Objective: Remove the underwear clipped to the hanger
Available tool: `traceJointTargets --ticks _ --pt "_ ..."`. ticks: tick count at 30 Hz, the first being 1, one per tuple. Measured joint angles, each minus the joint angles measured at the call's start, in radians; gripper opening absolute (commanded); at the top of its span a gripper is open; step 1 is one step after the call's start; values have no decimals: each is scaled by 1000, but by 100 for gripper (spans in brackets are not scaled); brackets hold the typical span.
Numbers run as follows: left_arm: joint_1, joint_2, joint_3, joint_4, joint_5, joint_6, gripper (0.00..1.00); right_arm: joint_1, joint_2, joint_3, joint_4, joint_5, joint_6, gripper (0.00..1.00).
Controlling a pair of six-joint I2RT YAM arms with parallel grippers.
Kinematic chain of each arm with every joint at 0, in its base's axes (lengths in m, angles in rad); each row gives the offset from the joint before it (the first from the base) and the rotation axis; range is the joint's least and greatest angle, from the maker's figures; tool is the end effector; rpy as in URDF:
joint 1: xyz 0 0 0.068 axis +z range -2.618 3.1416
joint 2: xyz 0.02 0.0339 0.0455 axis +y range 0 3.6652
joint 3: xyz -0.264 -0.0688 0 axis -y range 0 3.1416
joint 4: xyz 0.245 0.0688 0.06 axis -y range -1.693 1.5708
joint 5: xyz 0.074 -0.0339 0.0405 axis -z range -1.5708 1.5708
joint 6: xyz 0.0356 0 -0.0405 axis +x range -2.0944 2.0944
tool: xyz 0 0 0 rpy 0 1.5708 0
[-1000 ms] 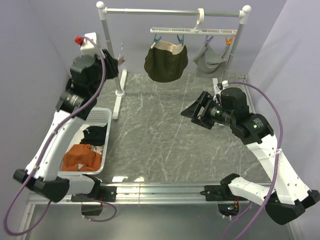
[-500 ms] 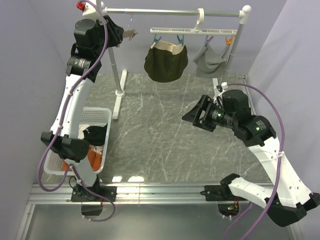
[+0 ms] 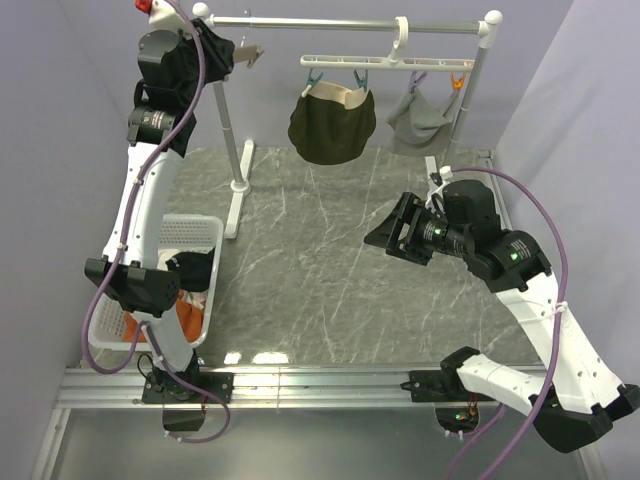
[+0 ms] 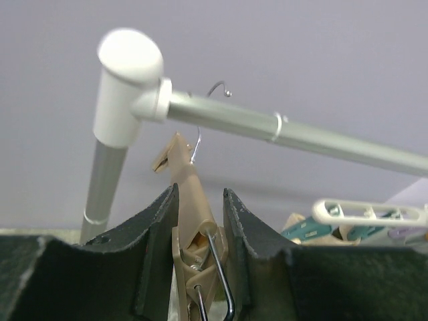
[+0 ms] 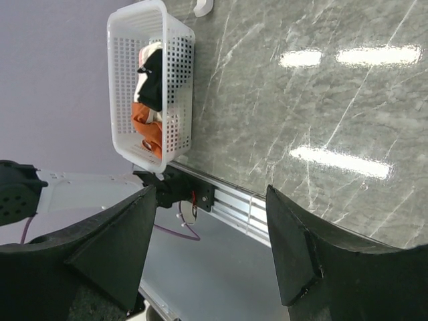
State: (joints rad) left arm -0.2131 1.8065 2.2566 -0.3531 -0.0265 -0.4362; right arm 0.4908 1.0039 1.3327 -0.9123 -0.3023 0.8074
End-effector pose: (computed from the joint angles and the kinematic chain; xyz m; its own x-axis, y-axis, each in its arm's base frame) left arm 0.3767 -0.0805 0.5414 0.0074 -0.4337 -0.9010 0.2083 0.8820 -0.4228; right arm 0.1545 0.0946 0.4126 -0.8194 0.3442 -0.4585 -0.1115 0.6888 0.7164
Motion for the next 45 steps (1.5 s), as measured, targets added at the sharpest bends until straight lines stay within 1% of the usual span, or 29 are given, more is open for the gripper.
traceJointTargets --ticks 4,7,10,17,20,22,25,31,33,38,42,45 --pt "18 41 83 18 0 -8 0 0 2 0 -1 -2 -5 73" --pt "26 41 79 53 1 -21 0 0 2 0 -2 -2 -6 73" --pt "28 7 17 87 3 -29 1 0 2 -2 -2 -2 -6 73" --pt "28 -193 -296 156 3 -31 0 0 12 -34 0 -4 -6 73" --pt "28 -270 -377 188 3 -29 0 0 21 -36 2 -6 -6 73" --pt "28 -299 -389 195 3 -28 0 0 21 -40 3 -6 -6 73" --pt "28 -311 -367 205 4 -22 0 0 22 -43 3 -7 -6 73" --pt "28 -256 -261 184 11 -17 0 0 27 -43 4 -10 -6 73" --pt "28 -252 -261 179 18 -18 0 0 27 -43 4 -10 -6 73" --pt "28 -261 -334 171 39 -19 0 0 26 -51 5 -10 -6 73" --pt "28 -307 -482 160 41 -20 0 0 26 -66 7 -10 -6 73" --pt "28 -315 -524 144 37 -20 0 0 27 -72 6 -11 -6 73"
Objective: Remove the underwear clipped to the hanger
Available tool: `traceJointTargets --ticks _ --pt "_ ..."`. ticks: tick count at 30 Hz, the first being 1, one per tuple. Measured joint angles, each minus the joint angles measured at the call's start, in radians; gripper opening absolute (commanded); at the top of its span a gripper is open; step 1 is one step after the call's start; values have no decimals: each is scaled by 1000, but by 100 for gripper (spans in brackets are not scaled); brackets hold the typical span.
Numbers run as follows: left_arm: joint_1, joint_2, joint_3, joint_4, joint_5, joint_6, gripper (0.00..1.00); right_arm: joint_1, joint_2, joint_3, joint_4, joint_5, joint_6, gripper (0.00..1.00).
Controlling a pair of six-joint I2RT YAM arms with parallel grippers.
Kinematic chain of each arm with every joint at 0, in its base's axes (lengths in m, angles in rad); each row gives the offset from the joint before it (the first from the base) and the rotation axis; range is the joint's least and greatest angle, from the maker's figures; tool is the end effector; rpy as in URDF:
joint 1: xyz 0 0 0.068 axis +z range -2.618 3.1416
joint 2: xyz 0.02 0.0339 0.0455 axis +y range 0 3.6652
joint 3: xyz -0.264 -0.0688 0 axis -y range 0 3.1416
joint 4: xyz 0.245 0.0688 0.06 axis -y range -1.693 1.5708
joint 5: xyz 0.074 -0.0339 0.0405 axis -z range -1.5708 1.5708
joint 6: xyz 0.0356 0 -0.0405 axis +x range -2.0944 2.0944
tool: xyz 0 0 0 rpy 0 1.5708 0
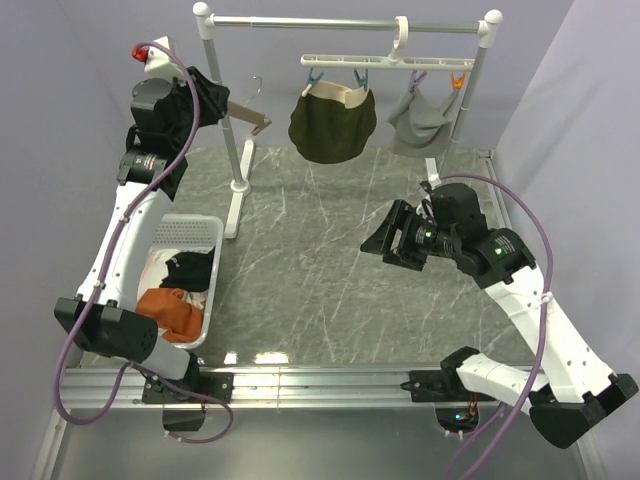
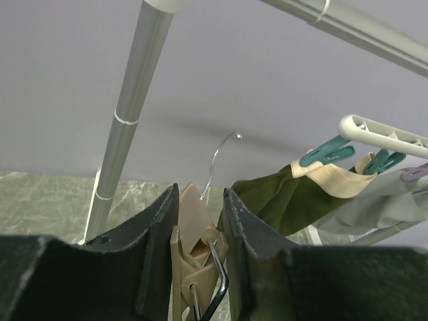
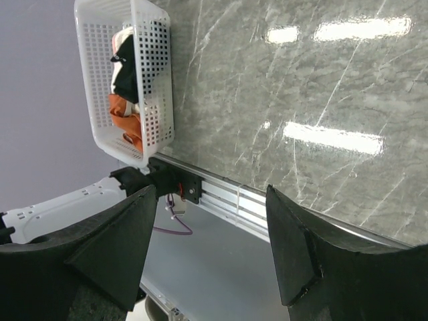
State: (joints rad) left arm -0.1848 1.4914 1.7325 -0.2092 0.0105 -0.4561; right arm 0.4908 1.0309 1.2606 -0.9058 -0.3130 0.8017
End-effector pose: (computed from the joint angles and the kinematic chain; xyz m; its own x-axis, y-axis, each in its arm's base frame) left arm 0.3265 -0.0614 0.4969 -0.0573 -0.4373 -0.8975 0.1880 0.8781 -0.4399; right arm 0.1653 0.1008 0.3867 -0.8583 0.3165 -0.4040 -0.0626 0.7168 0.6945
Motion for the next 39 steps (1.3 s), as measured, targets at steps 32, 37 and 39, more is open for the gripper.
traceJointTargets --ticks 32,37,39 --pt "26 296 389 96 -132 -53 0 0 50 9 -5 -6 -16 73" --pt "26 283 417 107 -132 -53 0 0 71 15 -3 -9 -16 73" --pt "26 269 417 115 -132 -53 0 0 72 15 -3 -10 -16 73"
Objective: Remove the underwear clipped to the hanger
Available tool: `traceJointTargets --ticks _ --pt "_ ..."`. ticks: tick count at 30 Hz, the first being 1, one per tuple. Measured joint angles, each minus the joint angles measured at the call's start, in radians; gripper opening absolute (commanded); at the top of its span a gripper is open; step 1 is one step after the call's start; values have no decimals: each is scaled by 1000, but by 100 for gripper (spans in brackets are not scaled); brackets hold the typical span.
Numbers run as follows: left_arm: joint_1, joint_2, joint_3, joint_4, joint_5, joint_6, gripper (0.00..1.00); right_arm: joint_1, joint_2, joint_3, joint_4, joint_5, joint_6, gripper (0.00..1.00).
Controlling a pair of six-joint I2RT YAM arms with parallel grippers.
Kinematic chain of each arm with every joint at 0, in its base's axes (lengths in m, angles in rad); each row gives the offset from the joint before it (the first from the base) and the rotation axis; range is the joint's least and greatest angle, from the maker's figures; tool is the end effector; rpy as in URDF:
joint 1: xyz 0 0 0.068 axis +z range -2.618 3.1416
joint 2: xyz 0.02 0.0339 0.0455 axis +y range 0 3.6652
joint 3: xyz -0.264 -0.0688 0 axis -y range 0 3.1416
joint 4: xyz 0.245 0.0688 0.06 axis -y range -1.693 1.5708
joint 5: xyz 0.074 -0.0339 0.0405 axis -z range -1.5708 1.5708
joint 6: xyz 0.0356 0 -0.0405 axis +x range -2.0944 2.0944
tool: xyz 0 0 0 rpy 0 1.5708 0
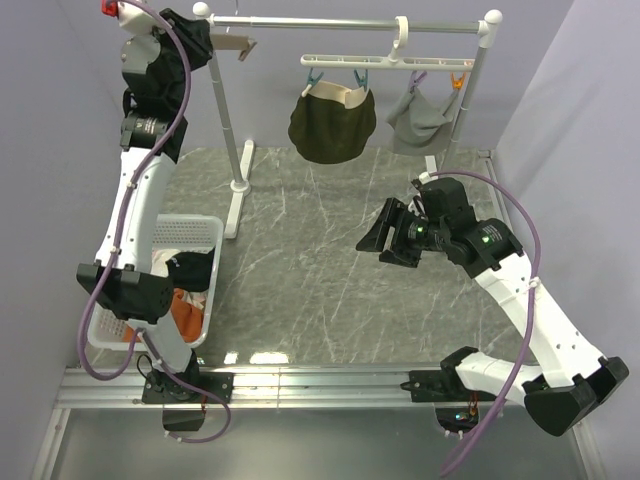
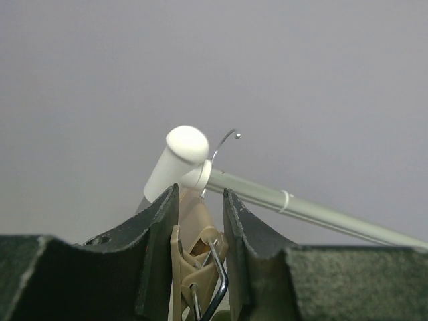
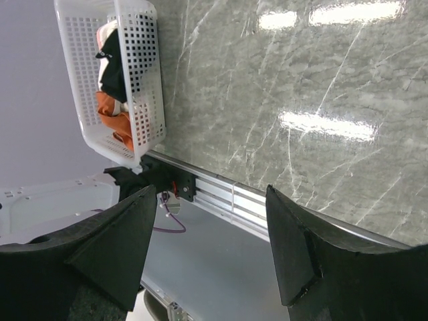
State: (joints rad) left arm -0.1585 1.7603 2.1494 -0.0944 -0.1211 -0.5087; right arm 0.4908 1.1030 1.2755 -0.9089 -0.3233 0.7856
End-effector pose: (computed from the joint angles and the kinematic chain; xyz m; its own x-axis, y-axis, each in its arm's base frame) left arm 0.3742 -0.0555 0.5530 0.2298 -0.5263 -0.8186 0.1768 0.8497 -0.4967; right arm 0.1815 0.1098 0.3779 -0.8817 0.2892 -0.3729 -0.0438 0.7367 0.6748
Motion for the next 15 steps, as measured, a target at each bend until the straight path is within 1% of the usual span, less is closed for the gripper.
traceJointTargets --ticks 7,15 --pt "0 -47 -4 13 0 7 0 0 0 0 0 -4 -3 73" --pt "0 -193 -202 51 1 7 0 0 0 0 1 -8 -8 73"
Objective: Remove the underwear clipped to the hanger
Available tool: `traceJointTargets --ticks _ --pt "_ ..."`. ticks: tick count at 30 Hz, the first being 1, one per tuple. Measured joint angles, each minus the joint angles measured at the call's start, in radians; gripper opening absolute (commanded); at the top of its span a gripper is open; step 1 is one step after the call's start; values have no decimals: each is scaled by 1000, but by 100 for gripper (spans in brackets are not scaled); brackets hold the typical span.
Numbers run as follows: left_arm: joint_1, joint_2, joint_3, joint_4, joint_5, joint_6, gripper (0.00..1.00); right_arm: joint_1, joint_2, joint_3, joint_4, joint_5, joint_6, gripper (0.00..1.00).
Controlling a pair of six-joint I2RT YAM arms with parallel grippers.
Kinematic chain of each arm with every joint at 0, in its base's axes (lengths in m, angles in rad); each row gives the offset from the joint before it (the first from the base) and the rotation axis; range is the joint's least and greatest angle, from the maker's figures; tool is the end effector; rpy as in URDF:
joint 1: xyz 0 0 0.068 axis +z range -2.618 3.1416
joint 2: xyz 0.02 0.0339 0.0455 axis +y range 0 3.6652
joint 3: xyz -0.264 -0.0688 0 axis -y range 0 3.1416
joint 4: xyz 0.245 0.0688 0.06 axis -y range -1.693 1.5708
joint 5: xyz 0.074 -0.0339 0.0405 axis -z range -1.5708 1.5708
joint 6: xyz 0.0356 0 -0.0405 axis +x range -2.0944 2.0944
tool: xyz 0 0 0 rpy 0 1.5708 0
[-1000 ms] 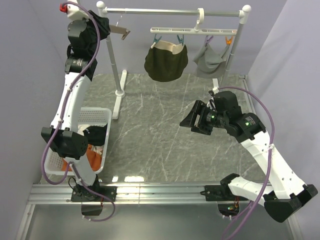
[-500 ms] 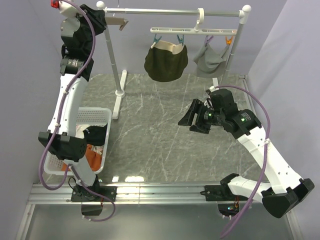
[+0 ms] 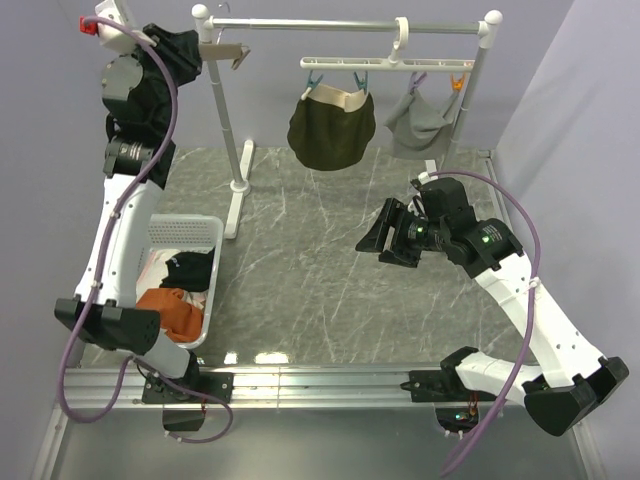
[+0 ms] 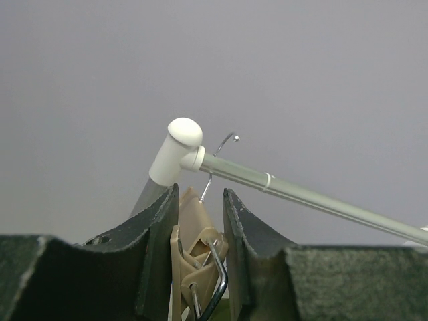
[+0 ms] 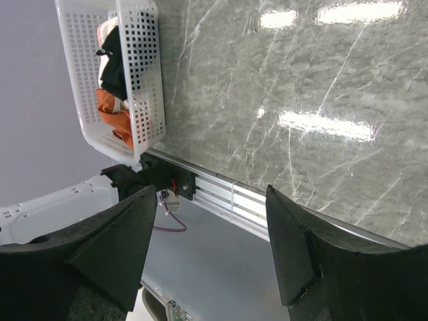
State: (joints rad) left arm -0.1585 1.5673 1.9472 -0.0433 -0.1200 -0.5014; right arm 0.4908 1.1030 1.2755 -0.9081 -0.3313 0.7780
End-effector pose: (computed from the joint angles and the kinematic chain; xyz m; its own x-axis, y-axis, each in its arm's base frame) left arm 0.3241 -0.0475 0.5602 0.2643 -0.5255 -0.8087 0.1963 0.8503 -0.4884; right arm 0.1814 0.1101 0.3781 -0.8837 0.2803 -0.3749 -0.0536 0.7351 0.6759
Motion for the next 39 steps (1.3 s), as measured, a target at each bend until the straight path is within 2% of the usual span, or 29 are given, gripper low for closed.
traceJointTargets --ticks 8,19,21,22,23,25,26,29,32,35,39 --pt "0 -154 -216 90 0 -14 0 0 0 0 1 -3 -5 73" --pt "-2 -254 -472 254 11 -51 0 0 0 0 0 -3 -10 73" --pt "-3 -257 -494 271 15 -59 13 0 0 0 0 -2 -11 73" --pt "-3 -260 -509 282 18 -62 24 0 0 0 0 -2 -11 73" --pt "-3 -262 -522 291 18 -65 43 0 0 0 0 -3 -11 73" --pt "-5 -267 -549 301 19 -69 57 0 0 0 0 -2 -11 73" --pt "-7 -272 -566 304 19 -71 68 0 0 0 0 -2 -11 73" --pt "-16 -279 -597 301 19 -80 82 0 0 0 0 -2 -11 74" --pt "-30 -293 -623 293 18 -82 91 0 0 0 0 2 -14 75" --pt "-43 -334 -671 275 19 -80 94 0 0 0 -1 11 -28 76" --pt "-69 -439 -771 236 25 -75 97 0 1 24 -11 56 -66 89"
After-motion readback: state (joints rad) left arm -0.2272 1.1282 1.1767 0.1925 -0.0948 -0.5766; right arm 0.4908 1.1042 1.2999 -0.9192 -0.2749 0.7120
